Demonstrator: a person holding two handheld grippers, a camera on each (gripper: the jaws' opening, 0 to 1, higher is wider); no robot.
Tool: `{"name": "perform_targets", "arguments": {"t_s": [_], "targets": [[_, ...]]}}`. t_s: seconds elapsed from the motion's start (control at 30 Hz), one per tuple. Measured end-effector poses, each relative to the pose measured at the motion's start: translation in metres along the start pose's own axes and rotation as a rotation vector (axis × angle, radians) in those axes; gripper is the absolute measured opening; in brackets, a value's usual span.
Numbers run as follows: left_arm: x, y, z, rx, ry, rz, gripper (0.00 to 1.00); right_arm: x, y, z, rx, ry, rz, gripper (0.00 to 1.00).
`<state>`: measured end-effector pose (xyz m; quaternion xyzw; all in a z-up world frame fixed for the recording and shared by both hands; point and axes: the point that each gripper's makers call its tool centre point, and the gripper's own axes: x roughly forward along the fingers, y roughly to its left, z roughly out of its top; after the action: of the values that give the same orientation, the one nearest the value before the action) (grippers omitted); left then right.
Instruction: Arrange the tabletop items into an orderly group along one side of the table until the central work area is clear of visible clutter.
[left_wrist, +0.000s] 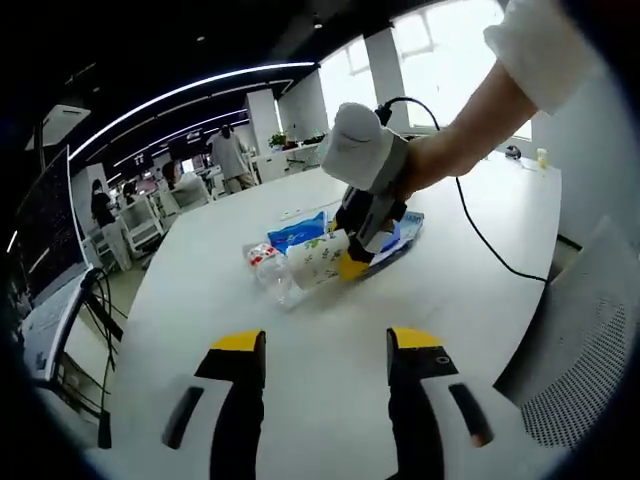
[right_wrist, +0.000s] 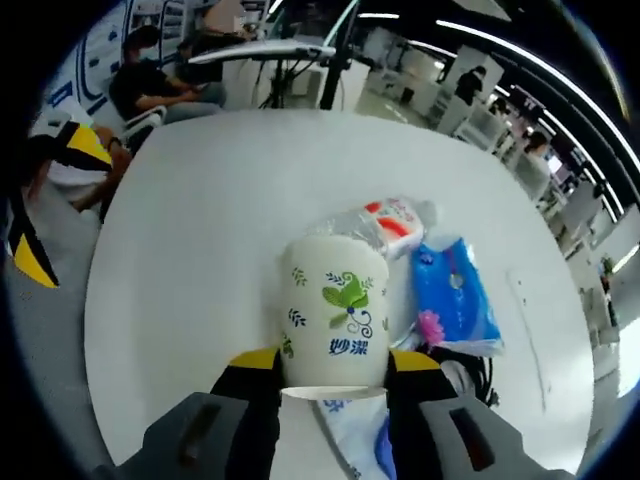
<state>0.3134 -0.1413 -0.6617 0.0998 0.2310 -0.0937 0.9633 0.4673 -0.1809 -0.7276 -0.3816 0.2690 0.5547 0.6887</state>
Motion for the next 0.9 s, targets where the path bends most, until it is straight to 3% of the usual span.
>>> {"name": "perform_targets", "arguments": {"t_s": [0.13,0.27,0.47,0.67,0.8,0.9], "targets": [[0.000,-0.001,0.003,-0.011,-0.015,-0.006,0.49,-0.014,0.005,0.002,0.036,-0.066,-0.037,0.39],[-0.001,-0.002,0.009,-0.049,-0.046,-0.019,0.51,-0.034,0.012,0.012,0.135,-0.183,-0.068,0.39],[0.001,-0.008,0.011,-0.058,-0.053,-0.047,0.52,-0.066,0.032,0.016,0.175,-0.292,-0.100,0.39],[0.002,-0.016,0.011,-0.038,-0.046,-0.078,0.52,-0.090,0.047,0.010,0.231,-0.348,-0.133,0.39],[0.001,-0.030,0.021,-0.072,-0.091,-0.147,0.57,-0.106,0.060,0.000,0.290,-0.390,-0.146,0.39],[0.002,-0.037,0.016,-0.034,-0.063,-0.164,0.58,-0.116,0.071,-0.012,0.299,-0.396,-0.149,0.39]]}}
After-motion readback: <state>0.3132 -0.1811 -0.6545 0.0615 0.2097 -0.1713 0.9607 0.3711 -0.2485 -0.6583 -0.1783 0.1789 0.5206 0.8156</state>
